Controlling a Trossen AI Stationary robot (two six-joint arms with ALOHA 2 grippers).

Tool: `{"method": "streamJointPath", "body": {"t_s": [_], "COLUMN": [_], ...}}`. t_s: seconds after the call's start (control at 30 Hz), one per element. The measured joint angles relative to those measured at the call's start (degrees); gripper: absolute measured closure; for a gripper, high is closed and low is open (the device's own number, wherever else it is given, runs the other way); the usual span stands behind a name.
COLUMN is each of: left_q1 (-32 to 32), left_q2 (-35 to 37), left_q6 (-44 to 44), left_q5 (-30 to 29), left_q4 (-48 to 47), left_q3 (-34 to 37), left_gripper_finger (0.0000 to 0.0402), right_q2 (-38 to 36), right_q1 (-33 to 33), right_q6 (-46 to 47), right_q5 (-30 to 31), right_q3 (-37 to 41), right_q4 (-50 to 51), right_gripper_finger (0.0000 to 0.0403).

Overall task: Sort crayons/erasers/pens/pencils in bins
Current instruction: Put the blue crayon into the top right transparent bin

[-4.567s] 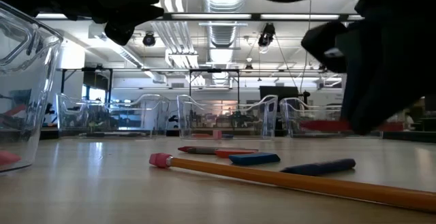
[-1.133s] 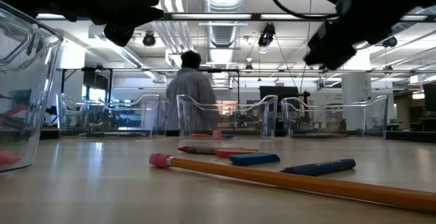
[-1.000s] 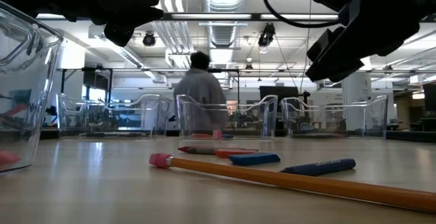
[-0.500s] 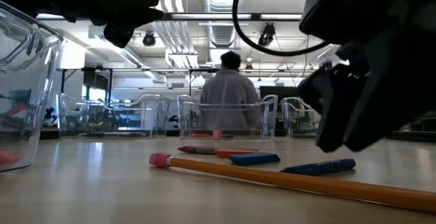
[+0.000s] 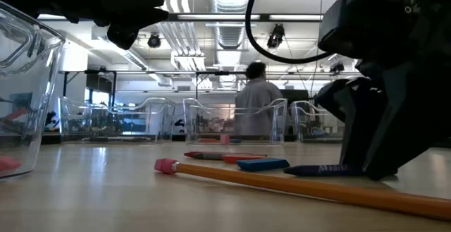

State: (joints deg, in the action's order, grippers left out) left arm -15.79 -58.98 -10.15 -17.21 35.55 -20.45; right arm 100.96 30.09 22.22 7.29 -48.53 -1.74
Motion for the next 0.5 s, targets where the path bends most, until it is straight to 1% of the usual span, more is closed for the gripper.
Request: {"method": "streamJointPath", "body": {"t_s": [0.27,0.5], "left_q1": [0.0,0.0], "left_q2": [0.0,0.0], "left_q6": [0.0,0.0], "left_q5": [0.0,0.0], "left_q4": [0.0,0.0], "left_q3": [0.1,0.1], "left_gripper_finger": [0.0274,0.0274], "right_q2": [1.1,1.1], "right_q1": [0.0,-0.1], "right_q6": [0.5,0.6], "right_q5": [2.7,3.3], "right_q3": [0.1,0.2], "right_q4": [3.2,4.2], "right_gripper_finger": [0.0284,0.0285]}}
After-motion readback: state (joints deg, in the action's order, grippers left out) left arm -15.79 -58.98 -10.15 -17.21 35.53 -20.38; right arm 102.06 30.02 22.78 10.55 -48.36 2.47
